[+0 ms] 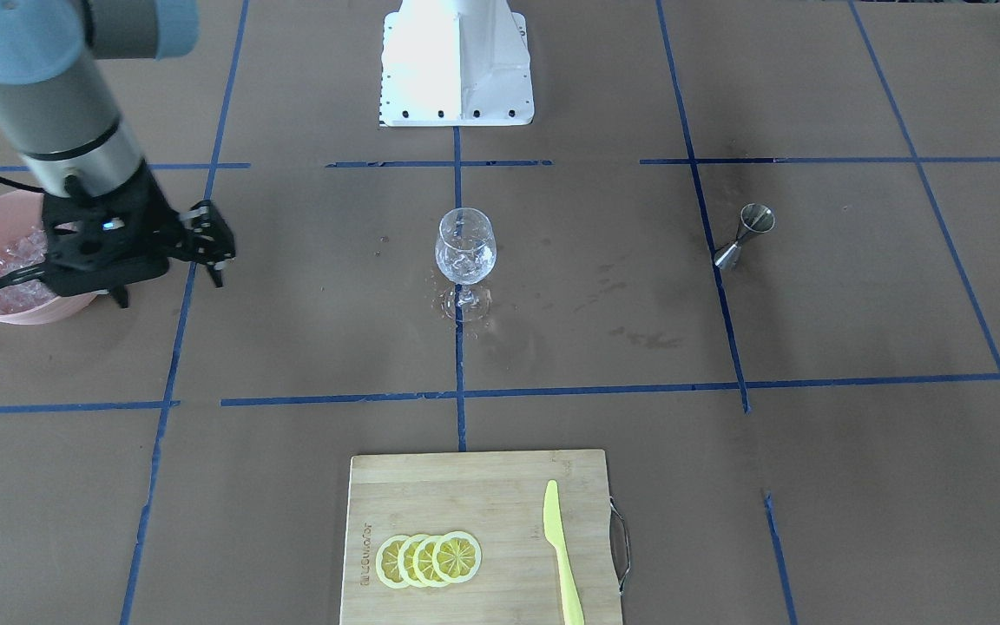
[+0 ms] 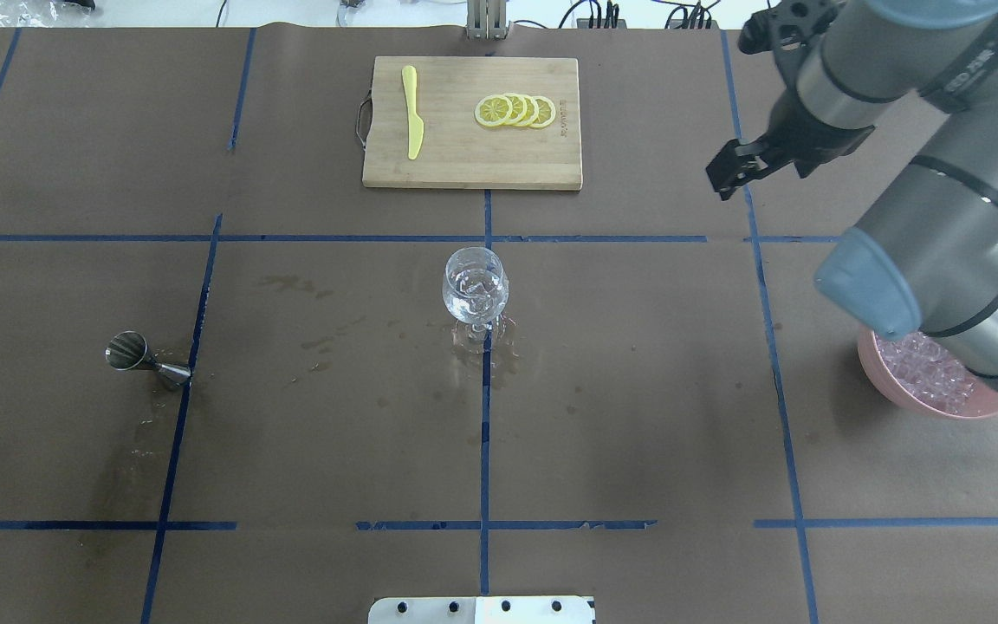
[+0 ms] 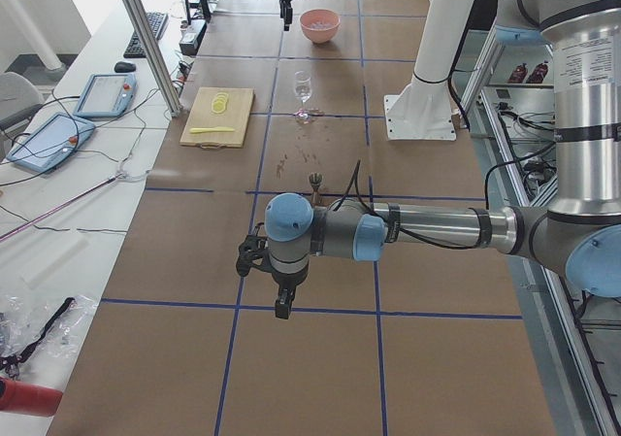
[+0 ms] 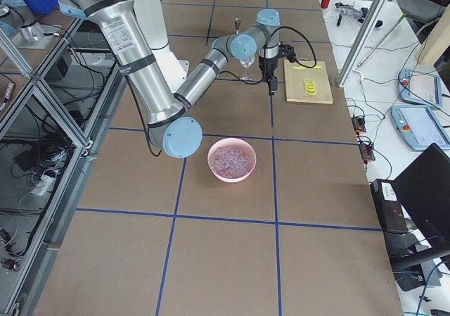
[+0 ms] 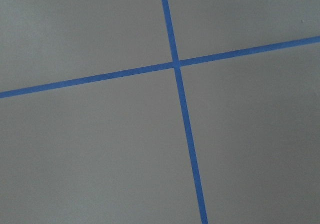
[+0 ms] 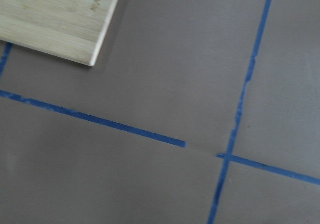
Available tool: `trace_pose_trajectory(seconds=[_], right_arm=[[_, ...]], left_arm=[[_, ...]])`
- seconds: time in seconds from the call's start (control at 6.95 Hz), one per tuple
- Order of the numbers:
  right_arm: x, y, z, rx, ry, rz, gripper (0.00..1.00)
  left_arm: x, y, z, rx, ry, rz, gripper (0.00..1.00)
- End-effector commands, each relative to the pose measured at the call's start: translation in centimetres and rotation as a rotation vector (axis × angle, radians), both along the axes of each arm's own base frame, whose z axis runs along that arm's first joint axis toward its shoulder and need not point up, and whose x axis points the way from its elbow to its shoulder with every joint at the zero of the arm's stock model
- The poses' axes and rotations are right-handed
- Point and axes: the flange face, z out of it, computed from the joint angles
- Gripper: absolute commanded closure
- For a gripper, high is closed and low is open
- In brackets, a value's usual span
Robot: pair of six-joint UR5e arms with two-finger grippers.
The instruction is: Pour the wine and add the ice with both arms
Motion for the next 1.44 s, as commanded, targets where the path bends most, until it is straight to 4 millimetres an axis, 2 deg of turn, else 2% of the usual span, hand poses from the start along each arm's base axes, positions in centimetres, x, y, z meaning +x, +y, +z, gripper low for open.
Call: trace_pose_trajectory(seconds=[0.0,0.29,0.43,0.58,0.72,0.86,1.3], right_arm=[[10.2,-0.4,10.9,0.017,0.065,-0.100,0.00],[15.9,1.7,19.1,0.032,0.031,-0.133,0.00],[19.3,3.9,24.1,-0.029,0.035,-0.111,0.00],[23.7,7.3,28.9,-0.126,0.060,-0.041,0.00],[28.3,9.9,34.6,-0.244,0.066,0.045,0.00],[30.7,10.3,35.9,-0.251,0.048,0.099,0.00],[30.7,11.1,36.2,-0.270,-0.001,0.103,0.00]], left_arm=[[0.0,0.2,0.0,0.002,0.002,0.001,0.00],[-0.1,0.2,0.0,0.004,0.009,0.001,0.00],[-0.1,0.2,-0.1,0.009,0.009,0.001,0.00],[-0.1,0.1,-0.2,0.012,0.010,0.001,0.00],[0.0,0.2,-0.9,0.025,0.011,0.002,0.00],[0.0,0.4,-0.5,0.015,0.011,0.003,0.00],[0.0,0.3,-1.8,0.042,0.013,0.004,0.00]])
